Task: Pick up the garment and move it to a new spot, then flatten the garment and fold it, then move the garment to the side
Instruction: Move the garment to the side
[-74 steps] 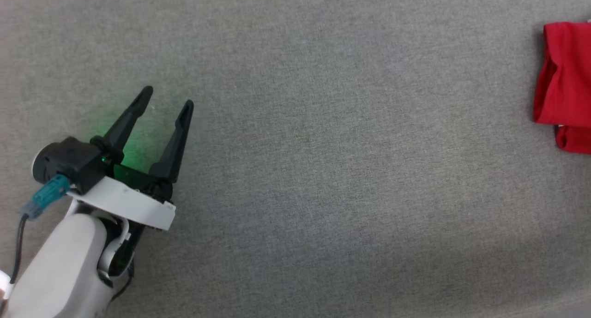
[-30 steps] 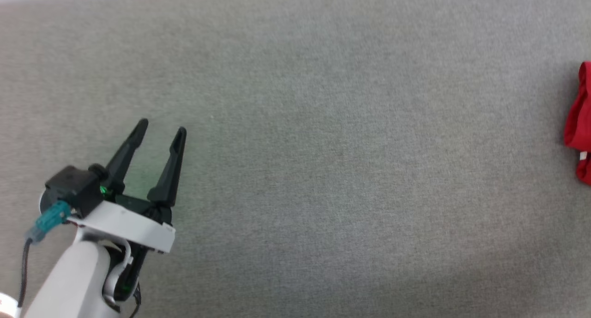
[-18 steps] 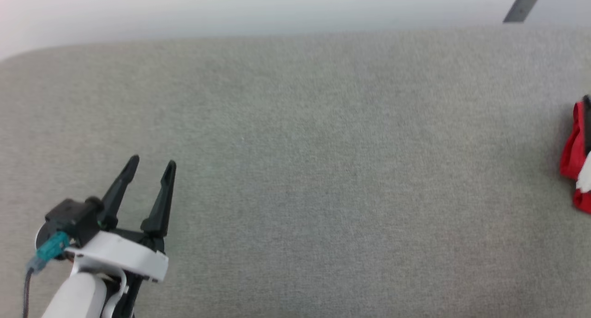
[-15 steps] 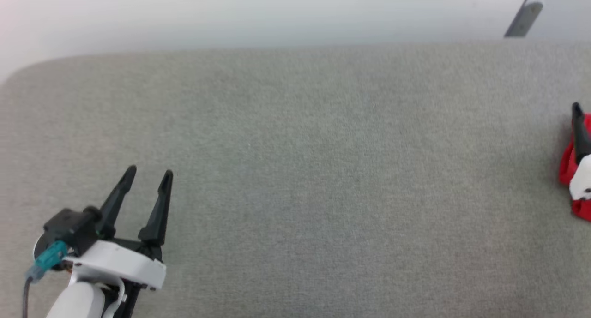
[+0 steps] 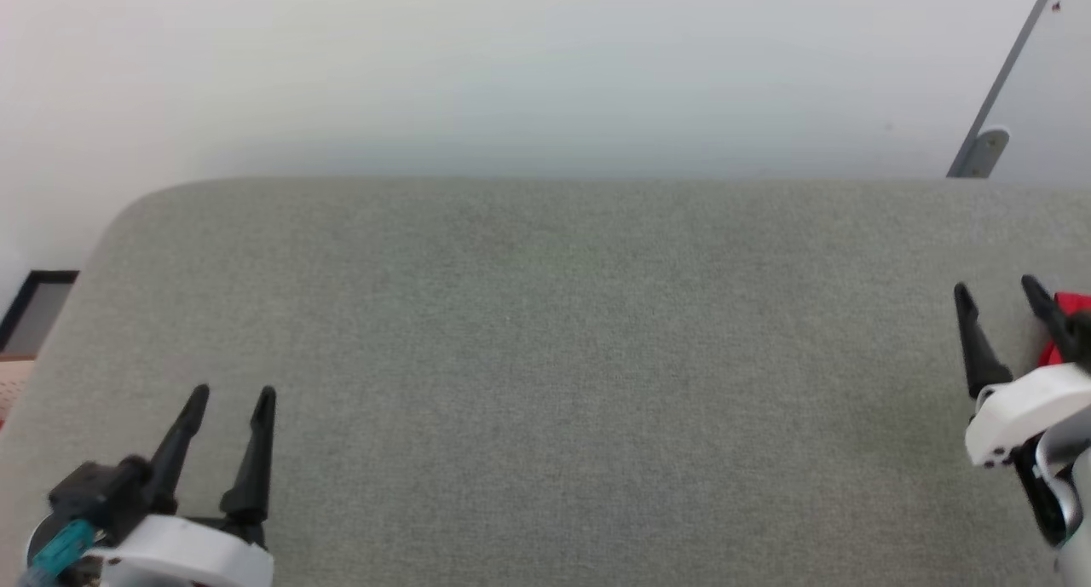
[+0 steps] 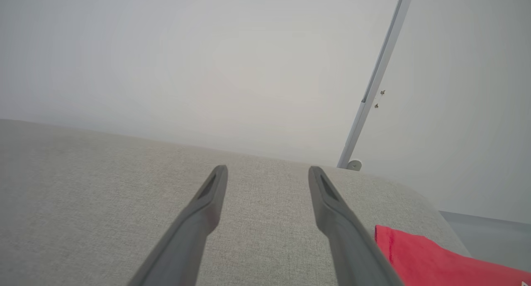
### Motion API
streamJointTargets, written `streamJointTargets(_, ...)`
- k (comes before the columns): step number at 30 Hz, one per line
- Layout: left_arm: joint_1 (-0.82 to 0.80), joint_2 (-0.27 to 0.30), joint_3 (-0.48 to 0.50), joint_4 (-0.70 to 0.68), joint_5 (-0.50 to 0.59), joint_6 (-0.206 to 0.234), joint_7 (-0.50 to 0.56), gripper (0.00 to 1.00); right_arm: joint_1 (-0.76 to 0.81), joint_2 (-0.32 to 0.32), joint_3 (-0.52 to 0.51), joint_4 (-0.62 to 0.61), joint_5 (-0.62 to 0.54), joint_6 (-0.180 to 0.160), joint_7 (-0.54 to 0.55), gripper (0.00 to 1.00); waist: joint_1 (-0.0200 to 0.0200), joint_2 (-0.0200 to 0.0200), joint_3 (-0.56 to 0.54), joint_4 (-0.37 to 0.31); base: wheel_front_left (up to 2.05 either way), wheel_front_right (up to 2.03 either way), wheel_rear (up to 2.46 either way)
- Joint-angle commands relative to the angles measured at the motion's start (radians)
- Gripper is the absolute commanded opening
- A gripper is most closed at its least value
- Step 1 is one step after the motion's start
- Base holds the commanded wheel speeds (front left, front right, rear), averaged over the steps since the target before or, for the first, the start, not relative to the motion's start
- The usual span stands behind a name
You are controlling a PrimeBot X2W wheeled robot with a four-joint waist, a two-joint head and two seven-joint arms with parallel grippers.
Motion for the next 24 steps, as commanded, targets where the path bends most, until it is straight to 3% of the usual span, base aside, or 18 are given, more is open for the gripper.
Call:
streamJointTargets(1, 0.018, -0.004, 0.014, -0.002, 0.006, 0.003, 0.001, 1.00, 0.028, 0.007, 0.002, -0.014, 0.011, -0.002, -0.007, 1.00, -0.0001, -0.0001, -0.028, 0.017, 0.00, 0.00, 0.00)
streamJointTargets(13, 0.087, -0.012, 0.102, 0.012, 0.030, 0.001, 0.001, 1.00, 0.186, 0.057, -0.037, -0.186, -0.023, -0.002, -0.010, 1.00, -0.0001, -0.0001, -0.054, 0.014, 0.00, 0.00, 0.00)
streamJointTargets(24, 0.116, -0.015, 0.124, 0.014, 0.036, 0.001, 0.001, 1.00, 0.333, 0.130, -0.085, -0.325, -0.057, -0.002, -0.010, 1.00, -0.0001, -0.0001, -0.064, -0.012, 0.00, 0.00, 0.00)
